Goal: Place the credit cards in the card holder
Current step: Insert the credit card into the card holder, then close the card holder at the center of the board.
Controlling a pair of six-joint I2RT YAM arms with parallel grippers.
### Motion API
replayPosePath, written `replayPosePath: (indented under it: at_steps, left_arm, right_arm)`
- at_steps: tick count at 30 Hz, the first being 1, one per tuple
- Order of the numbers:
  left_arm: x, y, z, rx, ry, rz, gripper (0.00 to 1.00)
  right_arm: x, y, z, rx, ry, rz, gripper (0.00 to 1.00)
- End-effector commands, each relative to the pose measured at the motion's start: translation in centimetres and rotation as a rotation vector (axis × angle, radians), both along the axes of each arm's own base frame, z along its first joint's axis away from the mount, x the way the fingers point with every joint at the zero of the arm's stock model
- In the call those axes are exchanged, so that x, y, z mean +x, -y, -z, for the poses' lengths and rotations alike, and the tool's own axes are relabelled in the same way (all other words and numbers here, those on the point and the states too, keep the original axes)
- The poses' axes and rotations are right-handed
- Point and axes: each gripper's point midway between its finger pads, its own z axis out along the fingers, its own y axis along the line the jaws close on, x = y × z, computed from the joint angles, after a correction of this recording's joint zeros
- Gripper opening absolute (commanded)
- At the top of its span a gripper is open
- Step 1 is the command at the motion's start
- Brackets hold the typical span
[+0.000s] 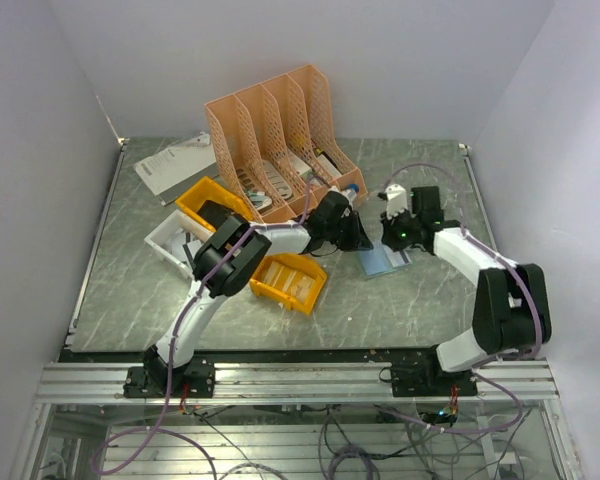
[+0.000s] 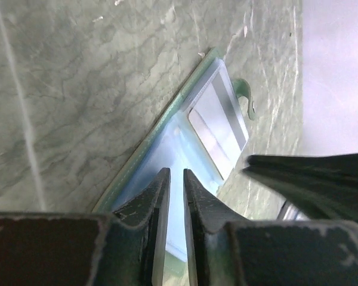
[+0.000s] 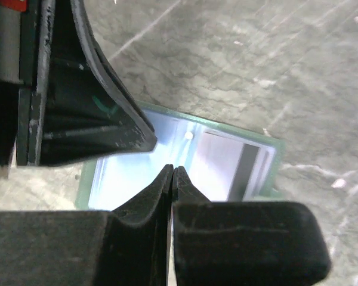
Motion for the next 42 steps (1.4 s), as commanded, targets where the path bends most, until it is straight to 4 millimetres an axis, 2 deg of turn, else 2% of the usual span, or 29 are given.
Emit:
replayPosePath:
  at_steps: [1,4,7,9,12,14,15,17,18,20,21,26,29,35,42]
  left_arm:
    - [1.9,-0.9,-5.7,0.044,0.183,-0.014,0.26]
    - [2.1,-1.5,-9.5,0.025,0.310,-0.016,0.27]
    - [2.0,-2.7,-13.9,0.040,0.466,-0.038,0.27]
    - [1.8,-4.0,-16.7,0.083,0.579,-0.065,0.27]
    - [1.4,-6.7,-20.6,0.108,0.689,-0.148,0.29]
    - [1.3,-8.6,-21.4,0.106,0.702,-0.211,0.42]
    - [1.3,-9.5,-20.8,0.105,0.700,-0.225,0.51]
    - [1.2,-10.8,-20.5,0.019,0.627,-0.246,0.76]
    - [1.0,-11.1,-19.9,-0.040,0.565,-0.223,0.80]
    - [0.2,-10.7,-19.1,-0.167,0.451,-0.154,0.73]
    - [-0.2,-10.4,-18.2,-0.174,0.397,-0.147,0.69]
    - [-4.2,-7.6,-15.1,-0.036,0.331,-0.133,0.70]
    - [-5.5,-7.3,-13.0,0.005,0.258,-0.207,0.70]
    - [-7.4,-6.7,-8.6,0.100,0.158,-0.293,0.73]
    - [-8.0,-4.9,-5.2,0.119,0.083,-0.269,0.75]
  right_arm:
    - [-0.5,0.2,-4.7,0.170,0.064,-0.087,0.01]
    - [-1.4,1.0,-6.4,0.256,0.085,-0.114,0.11]
    - [-1.9,1.9,-6.9,0.296,0.091,-0.111,0.32]
    - [-1.9,2.7,-5.9,0.281,0.052,-0.087,0.37]
    - [-1.9,4.1,-4.0,0.249,-0.033,-0.035,0.40]
    - [-2.0,5.3,-2.7,0.211,-0.081,0.006,0.41]
    - [-2.0,5.8,-2.1,0.198,-0.096,0.026,0.41]
    - [-2.1,6.9,-1.1,0.173,-0.128,0.061,0.42]
    - [-2.1,7.3,-0.7,0.167,-0.144,0.073,0.43]
    - [-2.2,8.0,0.3,0.153,-0.177,0.097,0.43]
    - [-2.3,8.2,0.8,0.149,-0.193,0.106,0.43]
    - [-2.3,8.8,2.2,0.148,-0.237,0.136,0.47]
    - [-2.0,8.8,2.9,0.156,-0.259,0.151,0.47]
    - [-2.0,9.0,3.7,0.162,-0.288,0.166,0.46]
    - [-2.5,8.7,4.3,0.183,-0.322,0.154,0.38]
